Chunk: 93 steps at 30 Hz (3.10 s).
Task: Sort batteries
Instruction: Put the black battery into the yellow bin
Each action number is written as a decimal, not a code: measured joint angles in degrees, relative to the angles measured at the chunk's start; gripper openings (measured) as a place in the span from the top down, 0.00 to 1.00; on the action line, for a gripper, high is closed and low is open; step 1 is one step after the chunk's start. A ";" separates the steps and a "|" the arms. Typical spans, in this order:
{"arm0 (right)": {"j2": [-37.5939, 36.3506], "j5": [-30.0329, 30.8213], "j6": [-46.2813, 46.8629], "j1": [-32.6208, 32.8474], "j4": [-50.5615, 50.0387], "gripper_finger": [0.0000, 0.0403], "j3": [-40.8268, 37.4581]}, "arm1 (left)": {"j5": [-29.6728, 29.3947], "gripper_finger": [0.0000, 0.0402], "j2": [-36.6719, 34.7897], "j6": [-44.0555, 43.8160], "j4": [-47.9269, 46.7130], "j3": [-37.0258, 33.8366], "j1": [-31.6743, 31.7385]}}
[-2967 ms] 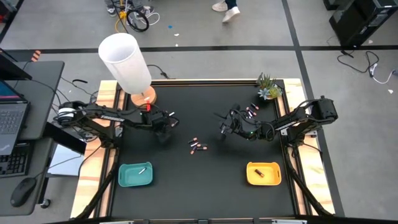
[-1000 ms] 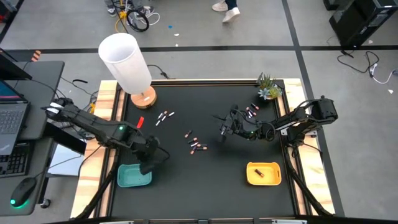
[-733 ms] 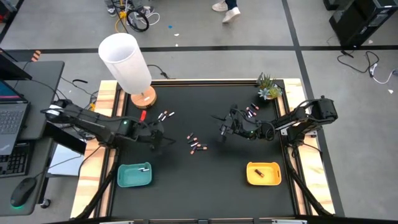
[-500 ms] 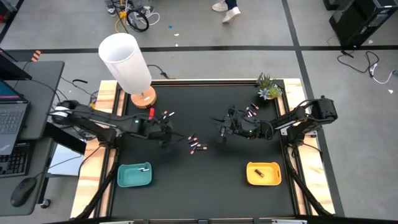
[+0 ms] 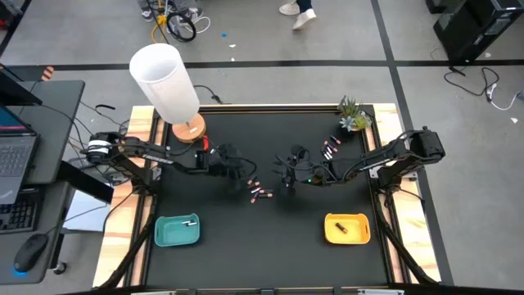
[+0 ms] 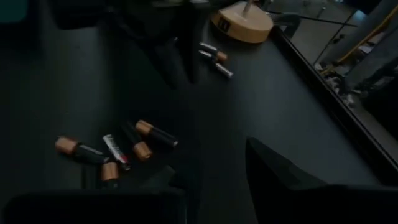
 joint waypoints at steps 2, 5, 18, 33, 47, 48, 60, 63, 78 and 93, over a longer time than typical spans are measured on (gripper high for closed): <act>0.00 -2.32 0.27 -0.04 -1.30 0.74 0.46 | 0.72 0.71 0.00 0.44 0.89 -0.76 0.62; 0.00 -6.06 0.37 -0.08 -6.46 0.73 1.96 | 0.12 0.71 -0.43 2.82 5.46 -2.39 0.58; 10.65 -18.68 -7.03 -4.59 -21.08 0.71 18.55 | -2.39 0.71 -5.85 0.35 31.48 -18.41 -0.42; 25.71 -29.12 -25.21 -10.34 -34.40 0.73 35.02 | -13.06 0.71 -12.16 -2.69 26.85 -21.99 -7.97; 29.40 -35.79 -30.63 -11.97 -31.14 0.75 35.94 | -22.37 0.71 -12.93 -7.28 22.37 -22.01 -14.23; 29.91 -35.73 -30.75 -11.99 -30.78 0.75 35.91 | -22.44 0.71 -12.94 -7.43 22.40 -22.01 -14.44; 32.18 -35.98 -29.33 -13.11 -30.23 0.75 35.95 | -22.77 0.71 -12.90 -8.76 21.47 -22.01 -15.57; 32.75 -38.87 -27.00 -14.27 -30.50 0.80 36.08 | -22.77 0.71 -12.90 -8.96 21.17 -22.01 -15.57; 27.40 -27.75 -24.25 -16.17 -37.22 0.94 37.06 | -22.79 0.71 -12.87 -8.56 21.81 -22.01 -15.55; 0.73 -20.11 14.16 7.88 -71.25 0.94 31.74 | -22.92 0.71 -12.85 3.91 34.33 -21.96 -14.57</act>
